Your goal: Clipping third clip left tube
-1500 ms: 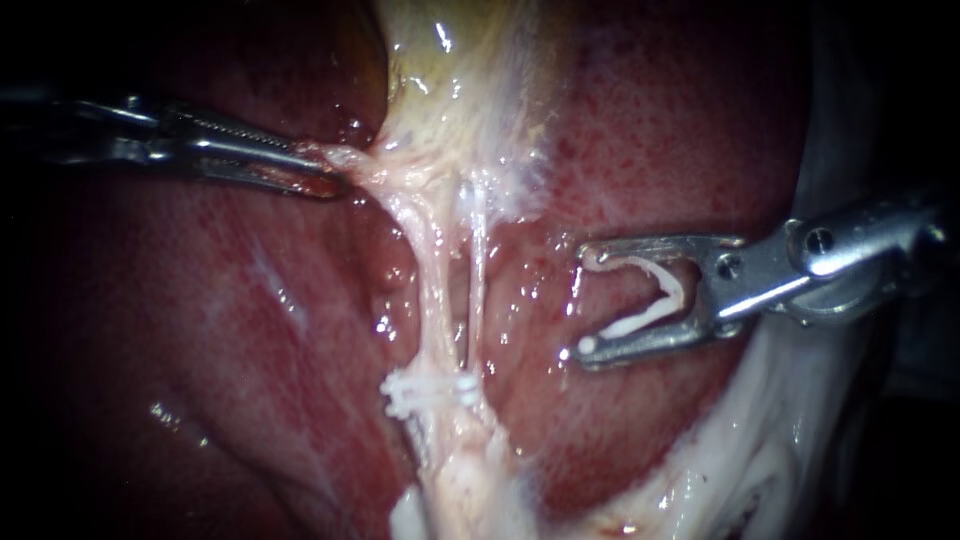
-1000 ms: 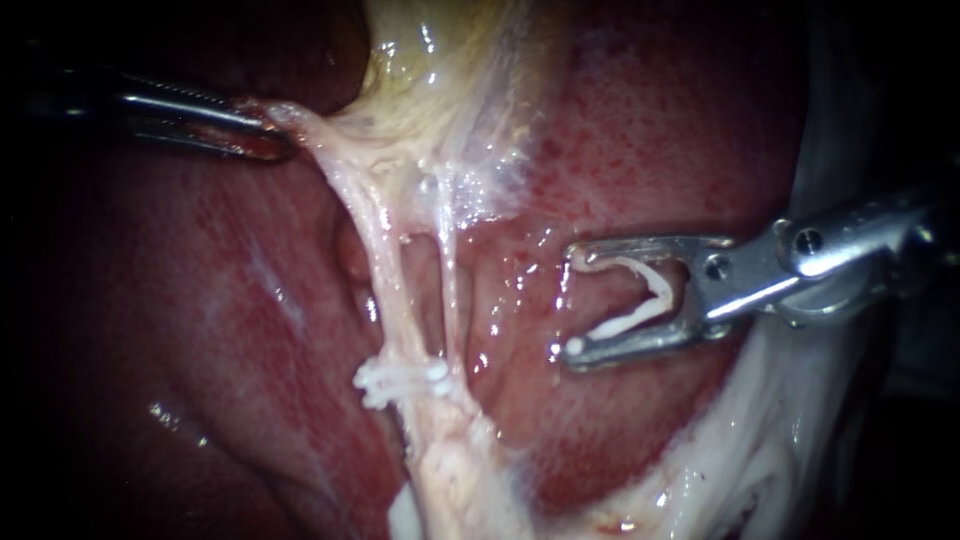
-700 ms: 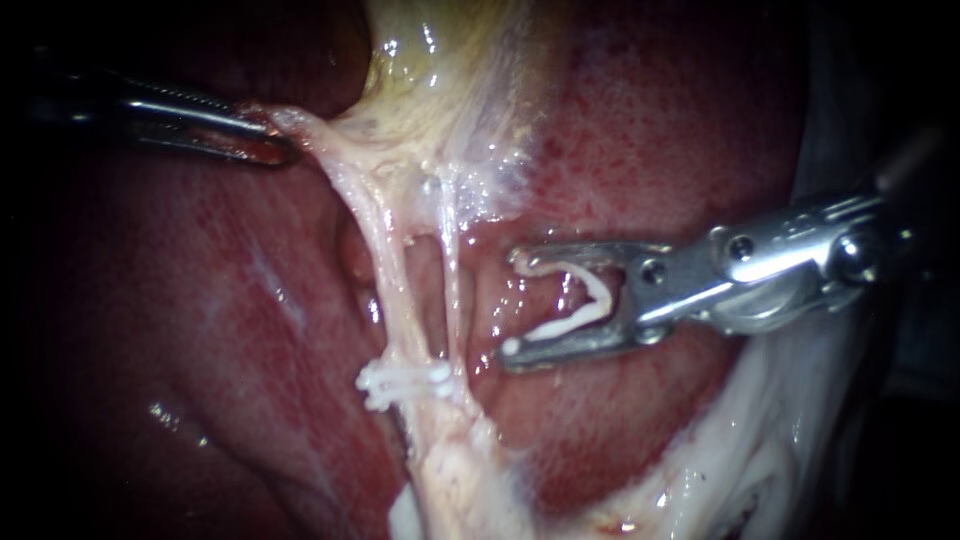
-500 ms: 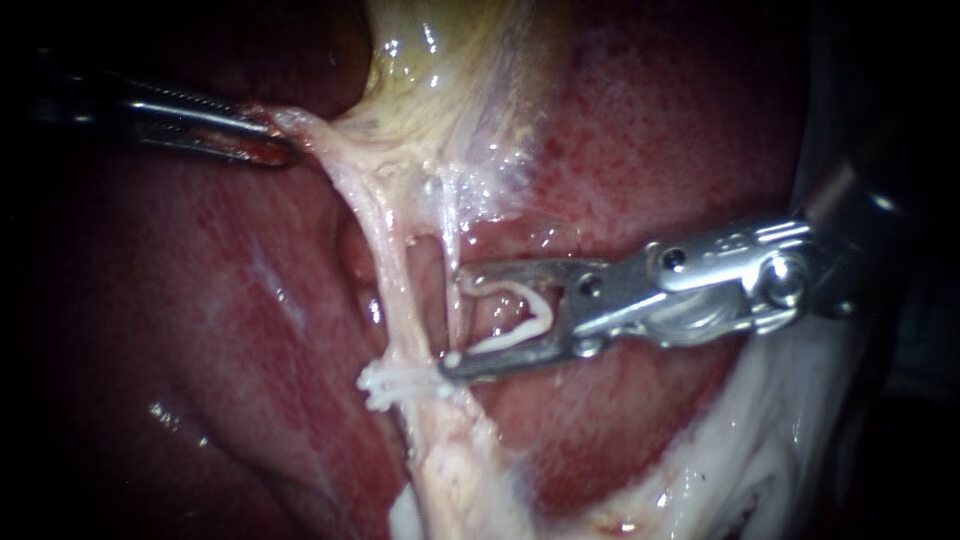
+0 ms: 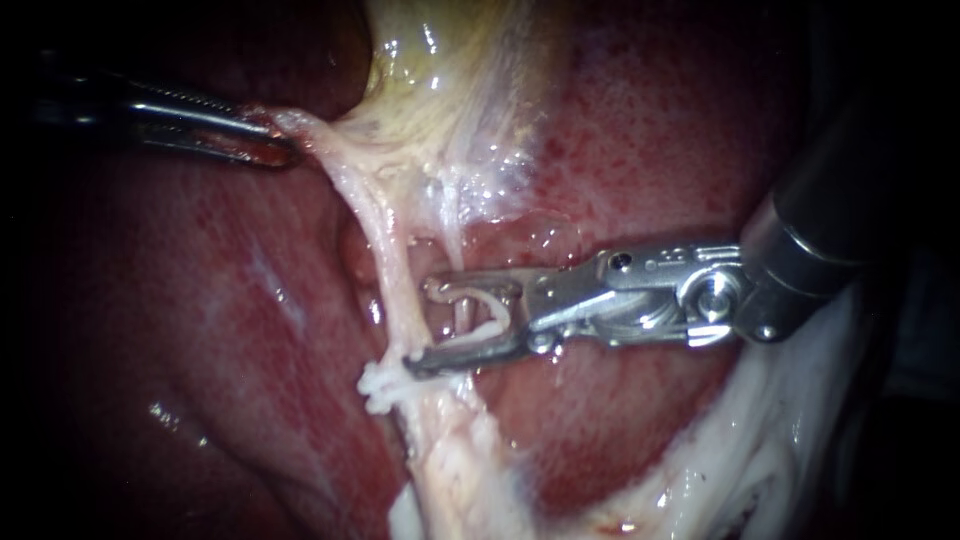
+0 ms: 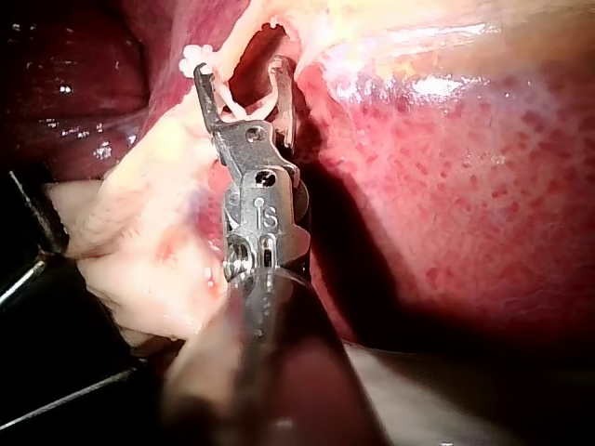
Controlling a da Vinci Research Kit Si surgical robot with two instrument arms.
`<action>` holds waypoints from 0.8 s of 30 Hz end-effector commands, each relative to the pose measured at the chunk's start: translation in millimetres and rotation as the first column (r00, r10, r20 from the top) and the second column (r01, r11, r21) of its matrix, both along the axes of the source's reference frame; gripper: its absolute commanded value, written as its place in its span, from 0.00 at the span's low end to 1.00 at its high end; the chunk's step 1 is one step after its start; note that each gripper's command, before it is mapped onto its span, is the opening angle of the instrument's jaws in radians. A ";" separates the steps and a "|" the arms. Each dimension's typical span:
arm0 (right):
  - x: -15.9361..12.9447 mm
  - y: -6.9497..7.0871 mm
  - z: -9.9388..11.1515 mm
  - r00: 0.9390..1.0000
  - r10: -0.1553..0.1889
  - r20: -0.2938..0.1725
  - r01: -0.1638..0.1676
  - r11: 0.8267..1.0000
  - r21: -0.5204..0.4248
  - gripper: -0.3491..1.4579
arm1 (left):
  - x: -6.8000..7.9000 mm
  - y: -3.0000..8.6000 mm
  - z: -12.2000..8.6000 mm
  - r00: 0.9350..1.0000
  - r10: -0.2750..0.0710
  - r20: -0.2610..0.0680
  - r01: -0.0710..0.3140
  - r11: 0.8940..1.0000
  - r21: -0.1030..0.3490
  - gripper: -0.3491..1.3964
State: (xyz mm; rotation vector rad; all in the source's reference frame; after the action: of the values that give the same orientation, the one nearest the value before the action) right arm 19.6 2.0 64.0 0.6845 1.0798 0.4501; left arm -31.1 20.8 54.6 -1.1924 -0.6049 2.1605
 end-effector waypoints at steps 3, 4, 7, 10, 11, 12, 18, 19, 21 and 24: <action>0.6 0.2 0.2 0.999 0.009 -0.031 -0.008 0.999 0.036 0.47 | 0.0 0.0 0.0 1.000 0.000 0.000 0.000 1.000 0.000 0.00; 0.9 0.3 0.2 0.999 0.012 -0.042 -0.010 0.999 0.049 0.47 | 0.0 0.0 0.0 1.000 0.000 0.000 0.000 1.000 0.000 0.00; 2.2 0.3 -0.1 0.997 0.017 -0.078 -0.010 0.996 0.089 0.47 | 0.0 0.0 0.0 1.000 0.000 0.000 0.000 1.000 0.000 0.00; 3.8 0.2 -0.5 0.995 0.013 -0.101 -0.002 0.993 0.116 0.47 | -0.1 0.0 0.0 1.000 0.000 0.000 0.000 1.000 0.000 0.00; 4.2 0.2 -0.6 0.994 0.018 -0.107 -0.005 0.992 0.126 0.47 | -0.1 0.0 0.0 1.000 0.000 0.000 0.000 1.000 0.000 0.00; 4.6 0.2 -0.7 0.993 0.022 -0.115 -0.007 0.991 0.130 0.47 | -0.1 0.0 0.0 1.000 -0.001 0.000 0.001 1.000 0.000 0.00; 6.5 0.0 -1.7 0.987 0.034 -0.154 -0.009 0.987 0.158 0.47 | -0.1 0.0 0.0 1.000 -0.001 0.000 0.001 1.000 0.000 0.00; 6.6 0.1 -2.1 0.986 0.036 -0.160 -0.010 0.987 0.160 0.47 | -0.2 0.0 0.0 1.000 -0.001 0.000 0.001 1.000 0.000 0.00; 6.6 0.2 -2.8 0.984 0.043 -0.171 -0.014 0.986 0.165 0.47 | -0.2 0.0 0.0 1.000 -0.001 0.000 0.001 1.000 0.000 0.00; 6.7 0.9 -4.3 0.981 0.056 -0.187 -0.023 0.984 0.177 0.47 | -0.2 0.0 0.0 1.000 -0.001 0.000 0.001 1.000 0.000 0.00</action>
State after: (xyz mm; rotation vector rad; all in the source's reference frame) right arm 26.3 3.0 59.3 0.8786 1.2545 0.5288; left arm -31.3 20.8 54.6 -1.1926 -0.6042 2.1599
